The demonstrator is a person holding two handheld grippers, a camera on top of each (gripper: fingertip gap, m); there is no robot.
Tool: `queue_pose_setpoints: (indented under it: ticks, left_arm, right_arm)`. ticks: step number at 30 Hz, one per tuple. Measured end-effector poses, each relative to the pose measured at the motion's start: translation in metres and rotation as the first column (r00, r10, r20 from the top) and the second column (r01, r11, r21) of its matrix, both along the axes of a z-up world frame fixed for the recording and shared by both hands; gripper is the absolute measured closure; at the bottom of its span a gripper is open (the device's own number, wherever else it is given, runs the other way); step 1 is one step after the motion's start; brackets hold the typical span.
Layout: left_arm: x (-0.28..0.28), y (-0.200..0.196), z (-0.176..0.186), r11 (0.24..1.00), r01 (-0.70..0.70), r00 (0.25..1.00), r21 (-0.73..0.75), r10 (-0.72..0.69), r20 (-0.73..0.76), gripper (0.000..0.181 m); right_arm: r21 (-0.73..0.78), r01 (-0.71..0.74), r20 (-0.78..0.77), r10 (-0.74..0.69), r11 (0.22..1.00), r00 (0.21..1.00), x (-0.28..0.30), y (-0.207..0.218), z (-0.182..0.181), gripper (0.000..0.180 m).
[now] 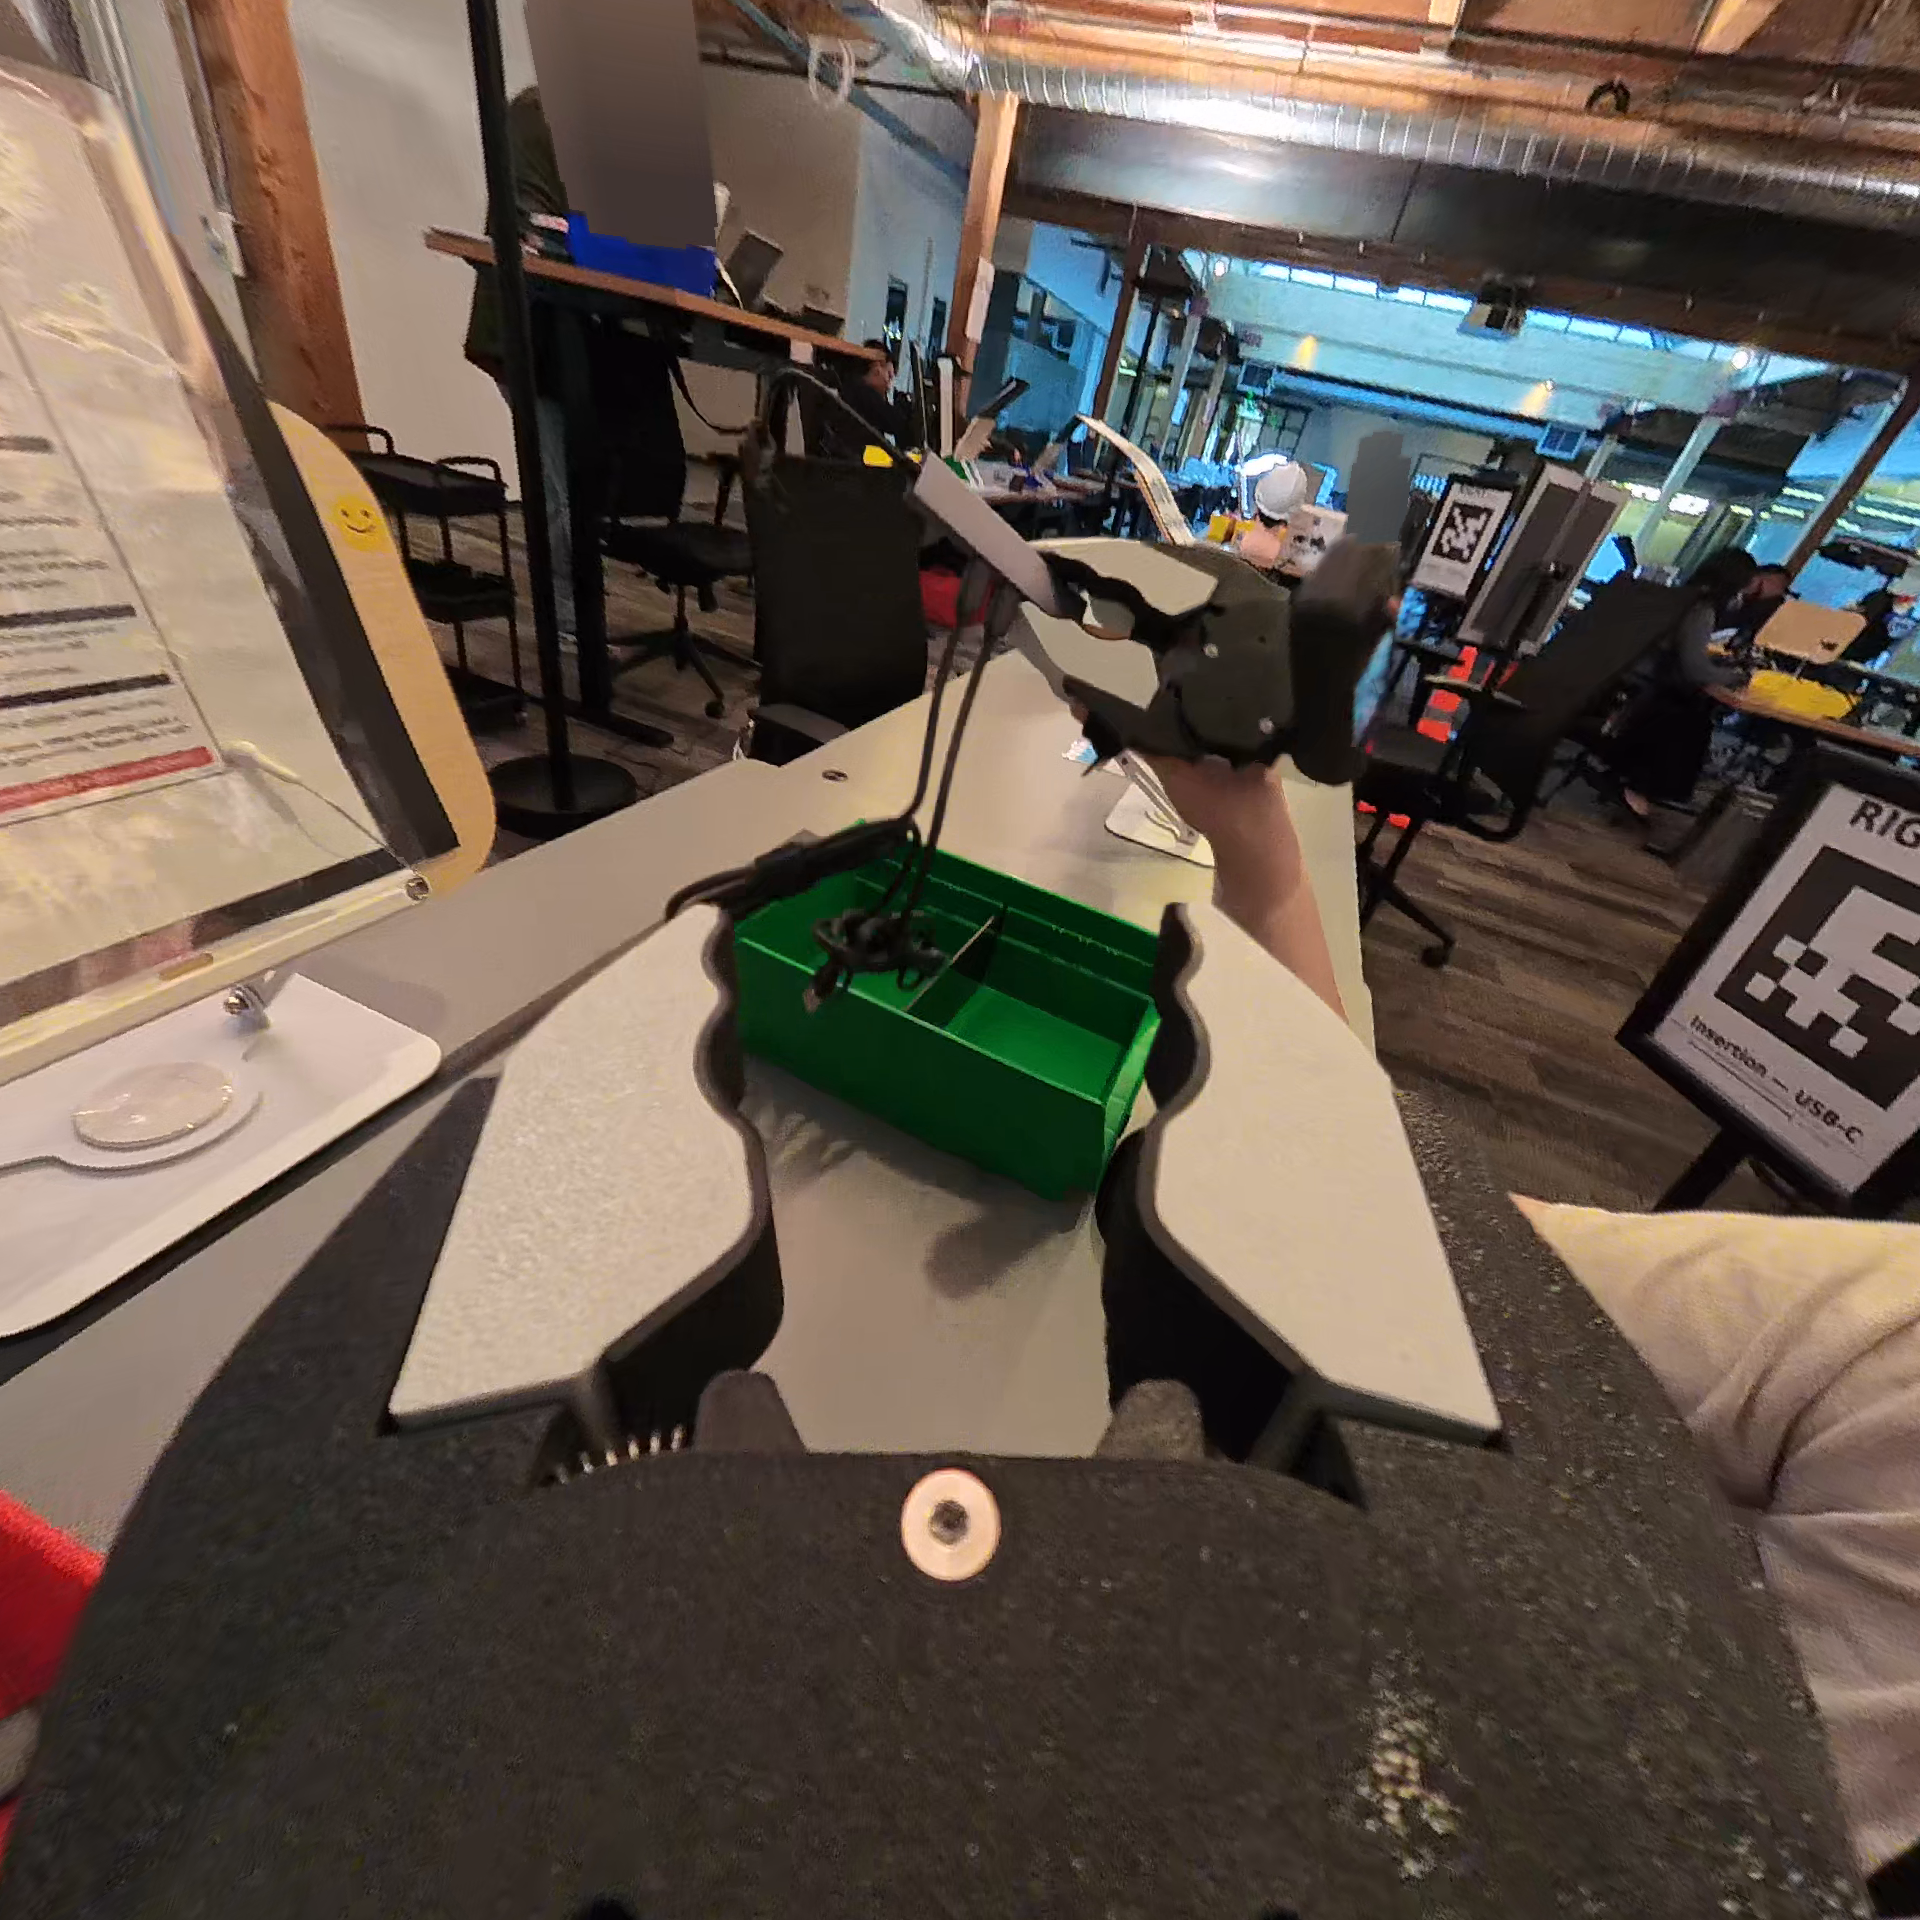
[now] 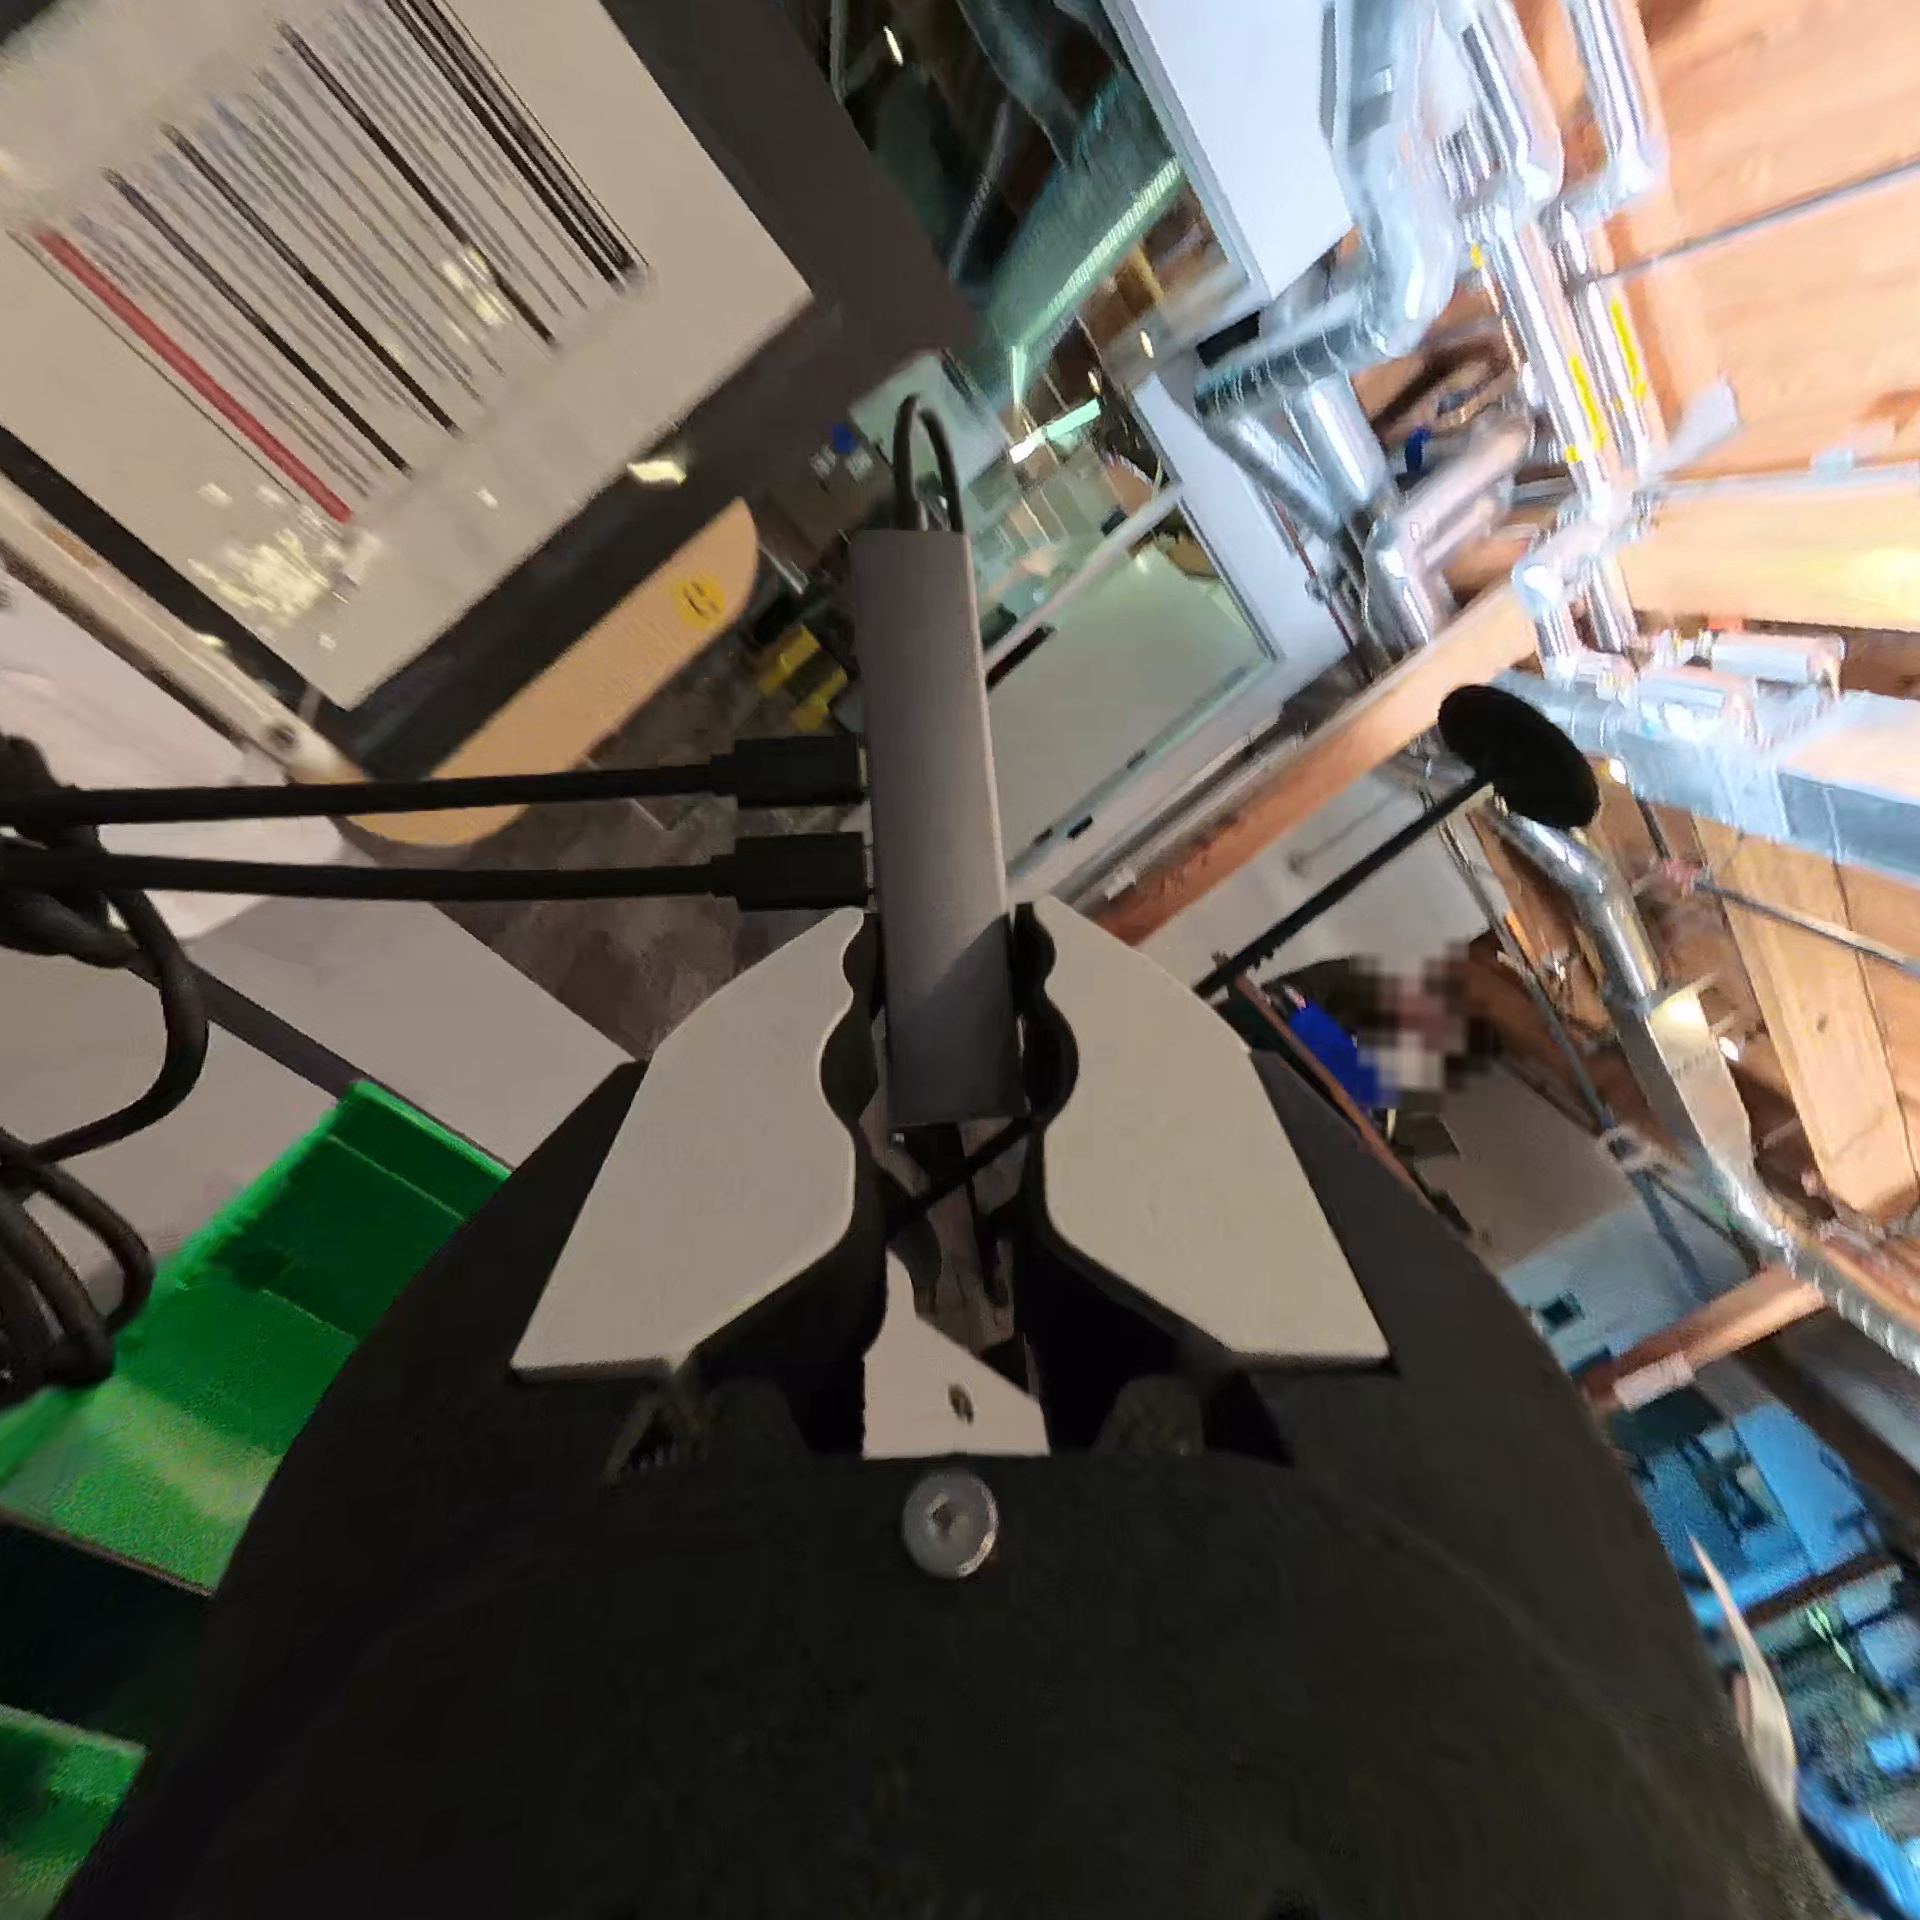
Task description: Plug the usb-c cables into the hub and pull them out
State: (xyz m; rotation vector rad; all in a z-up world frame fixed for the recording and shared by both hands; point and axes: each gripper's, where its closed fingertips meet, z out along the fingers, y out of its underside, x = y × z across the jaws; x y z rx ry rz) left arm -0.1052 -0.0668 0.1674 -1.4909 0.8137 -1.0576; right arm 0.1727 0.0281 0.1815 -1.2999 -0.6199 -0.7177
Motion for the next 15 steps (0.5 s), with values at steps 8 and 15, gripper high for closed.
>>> queue_pose_setpoints:
  ticks: [8, 15]
  left_arm:
    - [0.013, 0.001, -0.009, 1.000, 0.025, 0.999, -0.017, -0.025, -0.038, 0.106]
    - [0.018, 0.004, -0.016, 0.999, 0.021, 0.998, -0.033, -0.023, -0.058, 0.107]
  right_arm:
    - [-0.109, 0.101, 0.071, -0.093, 0.989, 0.993, 0.068, 0.025, -0.048, 0.154]
    - [-0.307, -0.085, 0.074, 0.113, 0.948, 0.991, 0.075, 0.025, -0.104, 0.154]
